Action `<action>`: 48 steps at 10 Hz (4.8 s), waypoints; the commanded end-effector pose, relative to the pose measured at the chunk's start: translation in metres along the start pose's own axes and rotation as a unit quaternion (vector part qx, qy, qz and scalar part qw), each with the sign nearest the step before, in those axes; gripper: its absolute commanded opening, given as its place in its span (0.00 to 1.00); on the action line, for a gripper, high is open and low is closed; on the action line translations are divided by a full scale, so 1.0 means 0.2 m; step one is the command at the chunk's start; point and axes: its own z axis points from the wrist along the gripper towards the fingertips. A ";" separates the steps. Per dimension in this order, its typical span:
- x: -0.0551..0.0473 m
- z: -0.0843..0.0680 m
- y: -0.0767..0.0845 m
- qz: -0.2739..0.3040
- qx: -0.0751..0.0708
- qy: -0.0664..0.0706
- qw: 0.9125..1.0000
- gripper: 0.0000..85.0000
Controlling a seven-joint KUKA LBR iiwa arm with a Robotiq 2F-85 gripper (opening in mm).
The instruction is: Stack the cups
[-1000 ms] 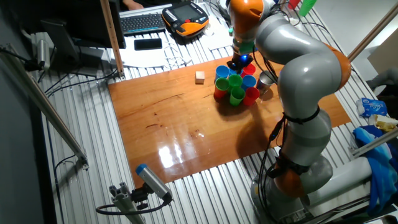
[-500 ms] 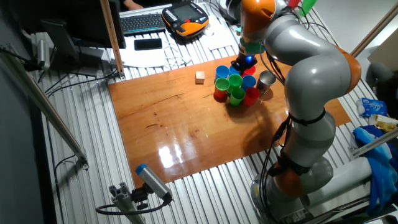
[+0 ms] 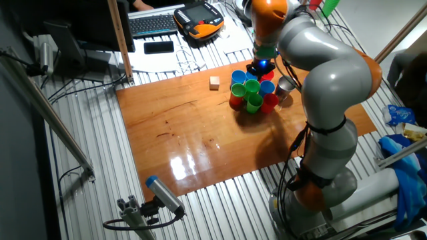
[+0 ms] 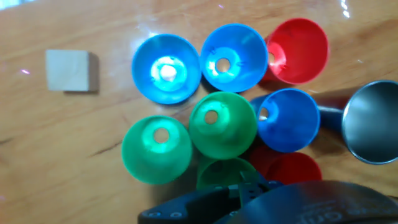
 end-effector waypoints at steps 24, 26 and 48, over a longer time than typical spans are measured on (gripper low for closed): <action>0.19 0.66 -0.17 0.004 0.003 -0.090 0.996 0.40; 0.19 0.68 -0.18 -0.001 0.004 -0.096 0.995 0.20; 0.25 -0.10 0.11 -0.038 -0.055 -0.033 0.997 0.00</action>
